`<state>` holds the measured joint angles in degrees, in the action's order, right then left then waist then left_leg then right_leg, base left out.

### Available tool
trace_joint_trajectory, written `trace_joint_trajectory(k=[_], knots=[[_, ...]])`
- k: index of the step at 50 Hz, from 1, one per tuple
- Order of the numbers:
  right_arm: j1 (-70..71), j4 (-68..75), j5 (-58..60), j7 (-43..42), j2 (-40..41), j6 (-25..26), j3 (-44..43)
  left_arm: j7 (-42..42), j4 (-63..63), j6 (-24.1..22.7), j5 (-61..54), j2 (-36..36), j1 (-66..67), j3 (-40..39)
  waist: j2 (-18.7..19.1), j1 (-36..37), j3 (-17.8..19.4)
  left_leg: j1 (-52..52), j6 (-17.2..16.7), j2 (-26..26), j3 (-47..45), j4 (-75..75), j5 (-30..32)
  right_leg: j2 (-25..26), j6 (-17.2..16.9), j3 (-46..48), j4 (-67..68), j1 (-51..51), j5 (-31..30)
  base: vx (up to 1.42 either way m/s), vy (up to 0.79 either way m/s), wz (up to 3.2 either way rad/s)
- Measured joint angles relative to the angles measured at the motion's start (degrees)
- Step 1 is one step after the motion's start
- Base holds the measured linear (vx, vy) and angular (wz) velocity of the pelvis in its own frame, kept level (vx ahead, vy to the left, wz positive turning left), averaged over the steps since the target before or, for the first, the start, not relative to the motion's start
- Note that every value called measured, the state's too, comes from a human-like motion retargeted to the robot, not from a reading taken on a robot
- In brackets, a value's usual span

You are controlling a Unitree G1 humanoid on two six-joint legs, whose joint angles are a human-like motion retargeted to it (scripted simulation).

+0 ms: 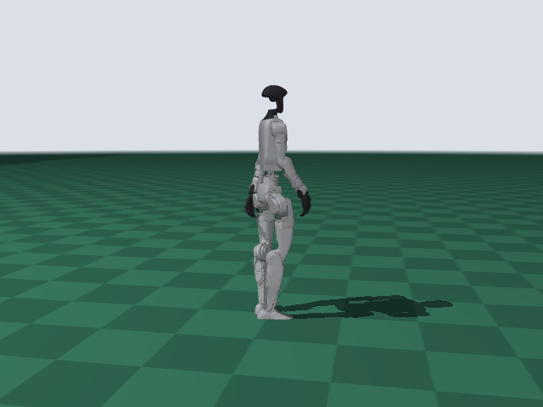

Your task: In place motions

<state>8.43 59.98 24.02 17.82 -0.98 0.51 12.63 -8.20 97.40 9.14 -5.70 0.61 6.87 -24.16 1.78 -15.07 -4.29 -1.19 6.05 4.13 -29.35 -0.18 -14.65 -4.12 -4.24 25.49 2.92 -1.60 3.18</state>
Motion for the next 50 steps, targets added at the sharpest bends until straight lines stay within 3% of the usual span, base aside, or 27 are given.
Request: trace_joint_trajectory(k=[4, 10, 18, 23, 26, 28, 30, 32, 35, 39, 43, 47, 50], knots=[[-3.4, 9.6, -0.2, -2.2, -2.0, 2.0, -3.4, 2.7, -1.3, -0.5, 4.8, 1.2, -2.7, 3.4, -0.9, 1.6, -0.7, 0.2, -0.3, 0.2, -0.1, -0.1, 0.4, 0.2, 0.5, 0.4, -0.7, 0.5, -0.1, 0.07, -0.08, 0.05], [-7.1, 29.0, 4.3, -2.5, -6.7, 11.7, -11.1, 0.2, -7.7, -2.8, 9.1, 2.0, -7.7, 11.6, -1.5, 4.0, -0.9, 0.6, -0.8, -0.4, -0.3, -0.3, 1.1, 0.1, 0.7, 1.6, -0.3, 0.8, 0.2, 0.07, -0.03, -0.04], [-13.2, 37.4, -1.4, -8.0, -11.9, 13.9, -17.3, -2.1, -19.2, -1.6, 10.8, 2.7, -11.1, 17.5, 0.8, 2.8, -2.5, -1.4, -1.2, -2.7, 0.3, 1.4, 0.9, 1.8, 1.6, 2.6, -0.1, 0.2, 1.1, 0.08, -0.07, 0.04], [-10.4, 37.4, -11.6, -11.4, -10.5, 12.4, -17.4, -0.4, -27.3, -1.5, 16.3, 5.7, -7.0, 21.4, 0.7, 3.7, -2.5, -7.3, -0.1, -6.1, 0.2, 14.1, 1.6, 1.2, 2.6, 0.7, 1.5, -0.5, 1.7, 0.12, -0.09, -0.18], [-4.0, 35.2, -18.2, -12.0, -6.8, 11.4, -14.4, 4.9, -26.6, -1.0, 18.5, 7.6, -4.8, 21.0, -1.8, 3.9, -0.9, -18.3, 4.4, -10.5, 0.8, 37.1, 11.5, -1.4, 2.6, 0.1, 2.2, -0.9, 1.6, -0.04, -0.09, 0.05], [0.2, 30.4, -19.4, -10.3, -3.9, 10.7, -12.0, 8.3, -24.0, -0.2, 18.0, 8.2, -3.4, 19.6, -2.9, 7.1, 2.3, -26.1, 8.3, -14.8, 4.6, 52.4, 18.5, -0.3, 3.3, -1.7, 2.4, 0.4, 1.7, -0.03, -0.29, -0.85], [6.4, 22.8, -17.3, -4.0, -1.1, 10.4, -7.1, 6.9, -19.2, -0.2, 17.0, 8.0, -0.5, 16.2, -5.2, 12.6, 7.0, -34.8, 9.0, -19.8, 6.2, 71.1, 13.2, 0.9, 5.5, -4.4, 2.5, 3.1, 1.3, 0.08, -0.29, -1.73], [11.3, 15.0, -12.4, -0.5, 0.7, 9.5, -5.3, 0.4, -13.4, 0.7, 17.1, 7.1, 1.2, 11.8, -5.6, 17.2, 10.5, -41.8, 9.0, -27.6, 6.6, 82.9, 10.1, 2.1, 7.6, -7.0, 4.2, 4.0, 1.9, -0.04, -0.23, -1.52], [17.7, 4.2, -8.3, -0.8, 3.1, 5.3, -2.8, -8.4, -5.4, 1.6, 16.9, 6.6, 5.0, 6.1, -7.4, 22.3, 15.5, -51.7, 9.0, -30.4, 7.8, 94.7, 6.1, 2.0, 10.2, -14.6, 7.5, 4.5, 2.3, -0.06, -0.14, -1.30], [24.0, -4.6, -11.7, -3.2, 4.5, 0.8, -1.7, -10.8, 0.0, 1.6, 18.5, 7.5, 12.9, 5.7, -9.5, 27.7, 19.7, -60.0, 9.0, -30.4, 7.0, 100.1, 4.9, -0.5, 11.4, -18.5, 10.1, 6.1, 2.8, 0.15, -0.05, -1.03], [27.6, -5.9, -13.2, -5.1, 7.0, -0.8, -4.5, -7.5, 0.0, 4.5, 21.1, 6.9, 17.6, 6.5, -9.8, 29.6, 21.0, -59.6, 9.0, -30.4, 4.2, 99.5, 4.0, -1.6, 11.8, -19.2, 11.3, 6.7, 3.0, 0.03, 0.00, -0.24], [28.5, -4.8, -16.2, -5.4, 7.3, -1.0, -5.3, -11.8, -0.1, 2.0, 25.1, 6.7, 16.3, 8.0, -8.7, 27.8, 19.2, -55.9, 8.9, -29.4, 4.3, 98.8, 4.8, -1.3, 10.4, -18.7, 10.7, 6.4, 2.7, -0.01, 0.18, 0.52], [26.5, -4.0, -15.2, -5.0, 6.8, -1.1, -4.7, -12.6, -1.6, 0.7, 25.7, 6.9, 13.0, 9.5, -7.0, 24.7, 15.6, -48.9, 8.9, -27.9, 4.6, 94.1, 6.0, 0.0, 9.0, -16.6, 8.6, 5.7, 2.1, -0.01, 0.14, 0.96]])
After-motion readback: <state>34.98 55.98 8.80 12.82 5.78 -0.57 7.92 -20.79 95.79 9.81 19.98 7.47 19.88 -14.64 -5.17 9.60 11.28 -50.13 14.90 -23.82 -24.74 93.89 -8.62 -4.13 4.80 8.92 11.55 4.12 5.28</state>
